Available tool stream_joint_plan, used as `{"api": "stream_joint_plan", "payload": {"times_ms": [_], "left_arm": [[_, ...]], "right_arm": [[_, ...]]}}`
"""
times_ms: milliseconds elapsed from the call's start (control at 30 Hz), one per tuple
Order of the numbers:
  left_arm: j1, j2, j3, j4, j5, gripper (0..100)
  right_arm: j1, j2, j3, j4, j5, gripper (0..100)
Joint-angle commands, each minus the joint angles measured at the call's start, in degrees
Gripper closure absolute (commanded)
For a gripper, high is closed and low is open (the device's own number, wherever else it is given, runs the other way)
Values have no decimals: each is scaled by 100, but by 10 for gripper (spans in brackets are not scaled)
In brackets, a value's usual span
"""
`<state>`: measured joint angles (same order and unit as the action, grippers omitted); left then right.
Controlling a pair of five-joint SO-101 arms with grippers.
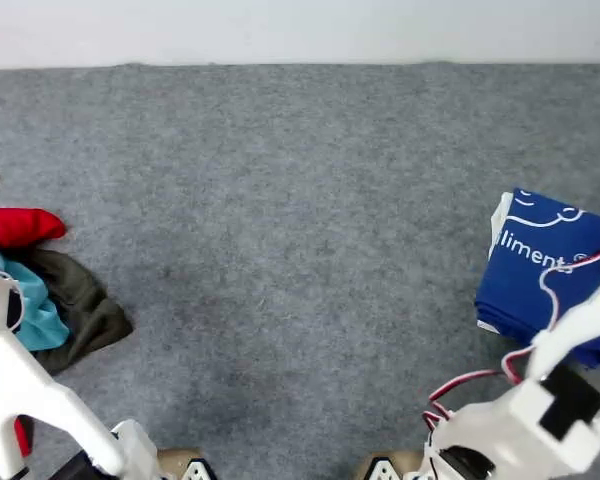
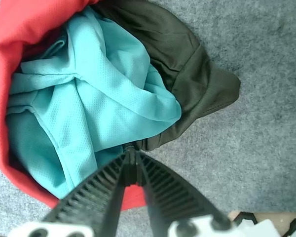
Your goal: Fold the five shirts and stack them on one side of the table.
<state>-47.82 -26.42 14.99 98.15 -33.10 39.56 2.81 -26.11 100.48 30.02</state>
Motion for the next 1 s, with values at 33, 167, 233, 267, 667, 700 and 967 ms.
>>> {"api": "stream_joint_plan", "payload": {"times_ms": [33,167,233,267,667,700,967], "left_arm": [[0,-149,-127,26,-440,861],[-9,-132,-136,18,-835,812],[-9,-123,-101,18,-1125,811],[-9,-123,-48,18,-1248,811],[202,-114,2035,-1749,-2013,808],[378,-114,2281,-1960,-2013,808],[1600,-105,3301,-3182,-1398,808]], "right_arm": [[-365,-840,897,251,9,990],[-505,-1754,2145,233,9,990],[-576,-2211,2690,233,9,990],[-611,-2404,2945,233,9,990],[-611,-3538,4281,224,18,990],[-611,-3556,4281,224,18,990],[-611,-3600,4281,233,18,990]]}}
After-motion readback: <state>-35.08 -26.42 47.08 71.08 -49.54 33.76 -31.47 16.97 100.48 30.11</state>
